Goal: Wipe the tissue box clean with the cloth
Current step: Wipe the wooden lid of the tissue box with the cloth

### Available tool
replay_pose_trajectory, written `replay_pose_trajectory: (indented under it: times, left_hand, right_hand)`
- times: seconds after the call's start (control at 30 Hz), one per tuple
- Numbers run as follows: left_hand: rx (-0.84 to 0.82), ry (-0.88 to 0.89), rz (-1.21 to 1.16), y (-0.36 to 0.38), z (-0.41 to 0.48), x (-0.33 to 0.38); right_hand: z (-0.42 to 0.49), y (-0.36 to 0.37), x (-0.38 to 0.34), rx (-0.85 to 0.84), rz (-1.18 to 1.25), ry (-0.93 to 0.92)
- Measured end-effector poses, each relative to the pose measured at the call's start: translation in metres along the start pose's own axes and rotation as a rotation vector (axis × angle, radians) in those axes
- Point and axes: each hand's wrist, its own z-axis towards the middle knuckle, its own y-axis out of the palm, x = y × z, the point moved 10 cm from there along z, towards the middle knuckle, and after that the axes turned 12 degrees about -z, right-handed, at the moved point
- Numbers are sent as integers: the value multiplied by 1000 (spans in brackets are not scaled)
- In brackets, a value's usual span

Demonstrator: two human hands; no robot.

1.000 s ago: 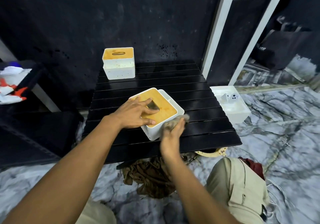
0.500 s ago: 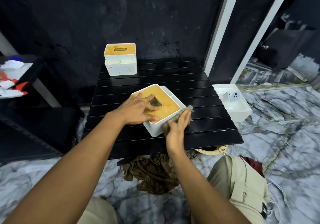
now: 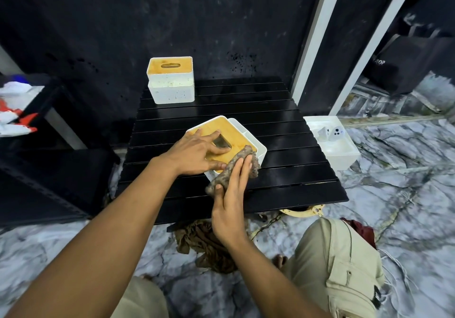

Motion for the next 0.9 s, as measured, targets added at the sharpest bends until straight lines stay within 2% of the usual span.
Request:
replay_pose_trajectory:
  times: [0.13,0.27,0.3,0.47,0.57,0.77,0.9]
  left_hand:
    - [-6,-2,5,1,1,1]
    - [-6,-9,-8,1,1,-2]
    - [-6,-10,-12,2,1,-1]
    - [-4,-8,-24,1,1,0]
    - [-11,-11,-17,1,1,1]
    - [1,-12,-14,1,-3,1]
    - [-19,34,-113,-3,-8,4]
  right_hand:
    - [10,-5,15,54,6,51]
    - [44,-27,63,101,100,382]
    - [49,-34,71,97,82,417]
    - [11,-7,34,-4,52,232]
    - [-16,22,39,-109,67,255]
    - [27,-17,77,-23,-148,328]
    - [58,-62,103,5,-289,332]
